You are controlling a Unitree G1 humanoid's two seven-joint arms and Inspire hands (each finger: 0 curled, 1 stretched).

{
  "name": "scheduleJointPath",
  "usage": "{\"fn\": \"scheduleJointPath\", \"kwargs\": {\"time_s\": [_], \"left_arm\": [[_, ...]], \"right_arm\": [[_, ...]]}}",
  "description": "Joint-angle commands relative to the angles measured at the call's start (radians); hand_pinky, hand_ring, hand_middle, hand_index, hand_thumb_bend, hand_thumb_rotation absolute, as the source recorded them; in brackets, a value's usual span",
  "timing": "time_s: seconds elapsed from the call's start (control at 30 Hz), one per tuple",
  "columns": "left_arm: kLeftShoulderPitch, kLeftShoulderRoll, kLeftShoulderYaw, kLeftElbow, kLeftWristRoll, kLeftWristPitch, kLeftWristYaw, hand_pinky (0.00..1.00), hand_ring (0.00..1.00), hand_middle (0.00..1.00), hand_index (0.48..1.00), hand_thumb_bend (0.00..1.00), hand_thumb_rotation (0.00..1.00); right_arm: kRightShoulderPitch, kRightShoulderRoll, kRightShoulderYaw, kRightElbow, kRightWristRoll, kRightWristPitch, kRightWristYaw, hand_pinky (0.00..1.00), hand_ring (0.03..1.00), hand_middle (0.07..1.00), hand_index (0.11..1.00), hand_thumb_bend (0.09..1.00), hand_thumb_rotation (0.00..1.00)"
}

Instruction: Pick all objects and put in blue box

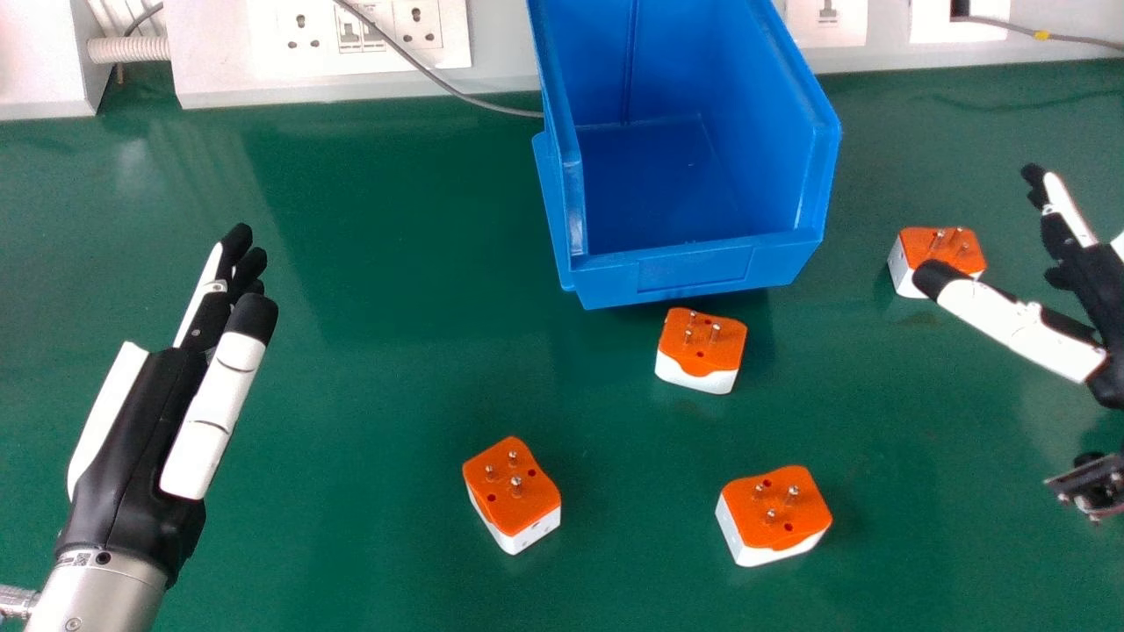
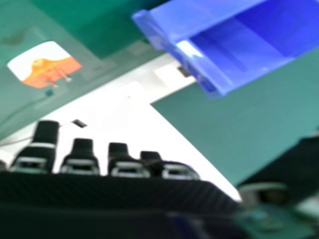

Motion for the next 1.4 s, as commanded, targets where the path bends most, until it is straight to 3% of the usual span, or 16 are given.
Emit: {"fn": "scheduleJointPath", "kwargs": {"time_s": [0.0, 0.43, 0.77, 0.87, 1.37], "left_arm": [[-0.007, 0.017, 0.007, -0.005, 0.005, -0.012, 0.000, 1.00, 1.00, 1.00, 1.000, 0.72, 1.00], [-0.012, 0.023, 0.010, 0.000, 0.005, -0.009, -0.004, 0.99, 1.00, 1.00, 1.000, 0.73, 1.00], [-0.008, 0.029, 0.013, -0.007, 0.003, 0.001, -0.002, 0.99, 1.00, 1.00, 1.000, 0.73, 1.00], [-0.003, 0.030, 0.013, -0.018, 0.003, 0.006, 0.000, 0.99, 1.00, 1.00, 1.000, 0.73, 1.00], [0.012, 0.036, 0.021, -0.036, 0.006, 0.017, 0.005, 0.97, 1.00, 1.00, 1.000, 0.72, 1.00]], "right_arm": [[-0.040, -0.032, 0.002, 0.009, -0.016, -0.004, -0.003, 0.88, 0.981, 1.000, 0.996, 0.604, 0.61], [-0.199, -0.131, 0.133, 0.154, -0.118, 0.039, 0.056, 0.87, 0.979, 1.000, 0.987, 0.725, 0.41], [-0.327, -0.223, 0.269, 0.273, -0.222, -0.021, 0.138, 0.86, 0.982, 1.000, 0.983, 0.742, 0.38], [-0.370, -0.244, 0.309, 0.308, -0.259, -0.043, 0.162, 0.86, 0.981, 1.000, 0.981, 0.740, 0.37], [-0.508, -0.232, 0.385, 0.470, -0.313, -0.088, 0.179, 0.85, 0.972, 0.999, 0.965, 0.717, 0.26]]}}
